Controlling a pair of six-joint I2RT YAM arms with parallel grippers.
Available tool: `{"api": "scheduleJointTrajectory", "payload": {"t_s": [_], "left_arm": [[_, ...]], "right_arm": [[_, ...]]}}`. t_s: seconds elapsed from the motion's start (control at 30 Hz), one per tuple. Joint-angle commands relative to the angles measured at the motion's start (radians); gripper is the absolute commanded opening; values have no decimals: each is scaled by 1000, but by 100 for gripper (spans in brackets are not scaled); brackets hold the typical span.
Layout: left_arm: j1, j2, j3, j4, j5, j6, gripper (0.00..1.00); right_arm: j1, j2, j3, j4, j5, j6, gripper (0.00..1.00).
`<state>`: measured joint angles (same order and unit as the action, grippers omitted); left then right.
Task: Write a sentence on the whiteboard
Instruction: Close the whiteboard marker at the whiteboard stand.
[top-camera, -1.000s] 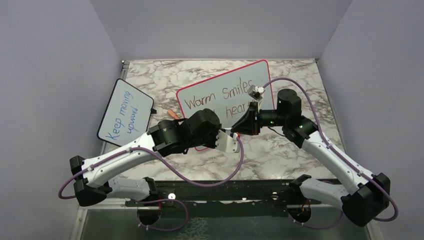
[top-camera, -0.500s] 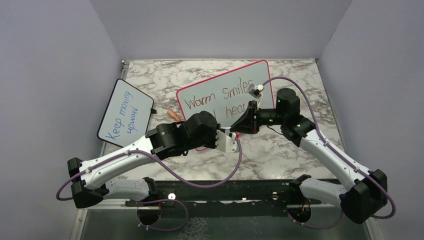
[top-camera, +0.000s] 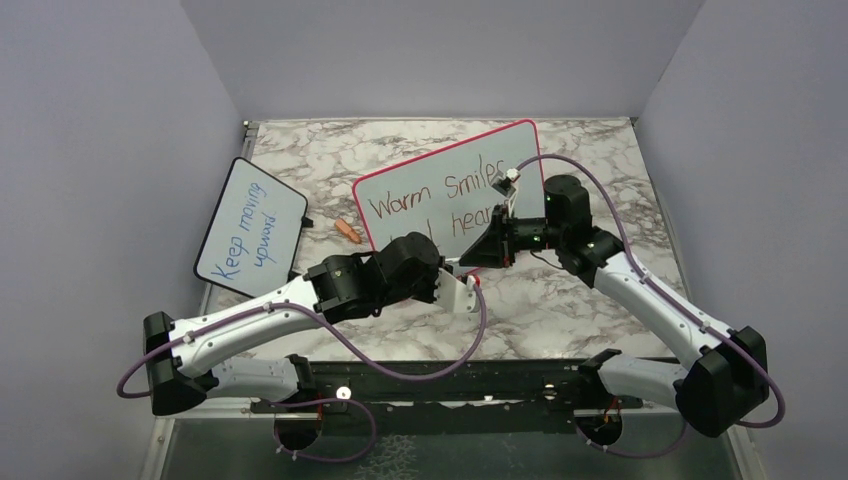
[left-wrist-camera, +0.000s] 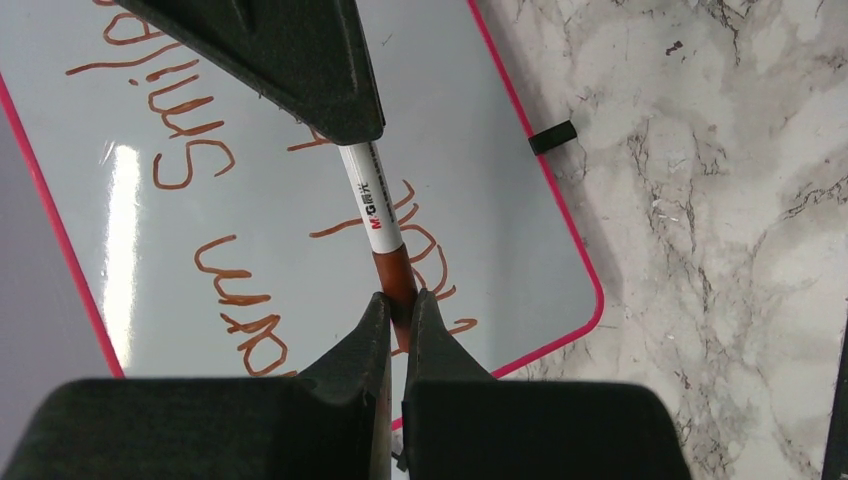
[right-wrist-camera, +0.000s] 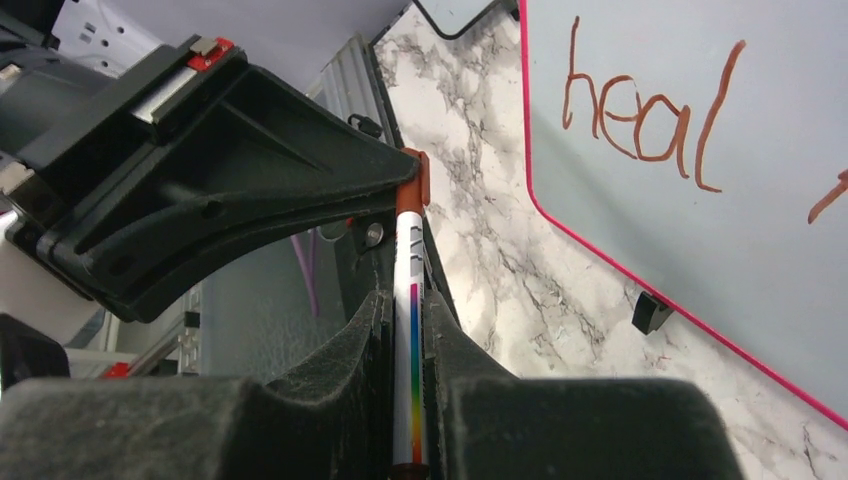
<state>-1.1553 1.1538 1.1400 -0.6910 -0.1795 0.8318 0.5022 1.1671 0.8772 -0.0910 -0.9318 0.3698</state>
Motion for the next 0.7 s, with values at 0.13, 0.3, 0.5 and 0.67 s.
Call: {"api": "scheduleJointTrajectory", "payload": {"t_s": [0.13, 0.3, 0.5, 0.67], "left_arm": [[-78, -70, -96, 371, 99, 12, 9], [-77, -157, -183, 369, 26, -48, 39], [-78, -253, -268, 436, -108, -152, 59], [-26, -297, -293, 550, -186, -280, 75]], "right_arm": [[24, -26, -1, -30, 231, -50, 0], [22, -73, -62, -39, 319, -77, 1], [22, -115, -172, -41, 352, -95, 1], [23, -130, -289, 16, 318, -93, 1]]}}
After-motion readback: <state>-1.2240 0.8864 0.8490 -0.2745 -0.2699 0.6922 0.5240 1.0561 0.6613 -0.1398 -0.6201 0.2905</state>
